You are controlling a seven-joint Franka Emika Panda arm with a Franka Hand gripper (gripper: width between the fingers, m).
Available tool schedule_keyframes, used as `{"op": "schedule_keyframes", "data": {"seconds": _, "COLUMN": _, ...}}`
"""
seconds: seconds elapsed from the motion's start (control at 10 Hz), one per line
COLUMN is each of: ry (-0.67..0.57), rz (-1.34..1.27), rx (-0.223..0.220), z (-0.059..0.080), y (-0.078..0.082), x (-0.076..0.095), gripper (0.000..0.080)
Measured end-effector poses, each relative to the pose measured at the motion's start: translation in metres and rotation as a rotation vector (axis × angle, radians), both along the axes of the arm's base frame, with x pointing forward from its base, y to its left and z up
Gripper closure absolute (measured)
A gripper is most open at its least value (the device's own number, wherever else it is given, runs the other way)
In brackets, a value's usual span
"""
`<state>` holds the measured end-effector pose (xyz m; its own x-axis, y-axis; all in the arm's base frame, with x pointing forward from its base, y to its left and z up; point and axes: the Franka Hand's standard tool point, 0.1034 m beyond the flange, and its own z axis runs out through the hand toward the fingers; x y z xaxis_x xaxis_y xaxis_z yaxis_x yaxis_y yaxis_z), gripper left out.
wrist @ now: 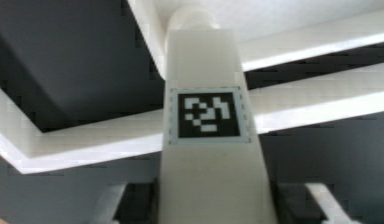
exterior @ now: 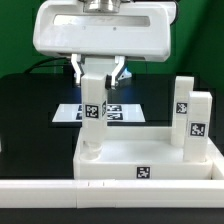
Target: Assemble desk
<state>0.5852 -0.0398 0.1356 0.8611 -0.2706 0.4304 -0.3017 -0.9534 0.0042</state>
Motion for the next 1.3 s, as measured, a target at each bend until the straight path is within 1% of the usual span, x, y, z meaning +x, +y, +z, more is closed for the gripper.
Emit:
{"op": "schedule_keyframes", "data": {"seconds": 0.4, "ry": -0.003, "rz": 0.001, "rx": -0.011, "z": -0.002, "y": -0.004, "x": 0.008, "gripper": 0.0509}}
{"op": "schedule_keyframes", "data": {"seconds": 0.9, "ry": 0.003, "rz": 0.001, "rx": -0.017, "z": -0.007, "y": -0.005, "x": 0.005, "gripper": 0.0509}}
{"op": "schedule_keyframes", "data": {"seconds": 1.0, "ry": 0.0, "rz": 0.003, "rx": -0.027, "z": -0.012, "y": -0.006, "x": 0.005, "gripper": 0.0509}}
{"op": "schedule_keyframes", "data": {"seconds": 1.1, "ry": -0.023, "rz": 0.008, "rx": -0.04, "z": -0.013, "y": -0.007, "x": 0.007, "gripper": 0.0509}}
{"op": "schedule_keyframes", "data": {"seconds": 1.3, "ry": -0.041, "rz": 0.01, "rx": -0.05, "z": -0.013, "y": -0.007, "x": 0.009, "gripper": 0.0509}}
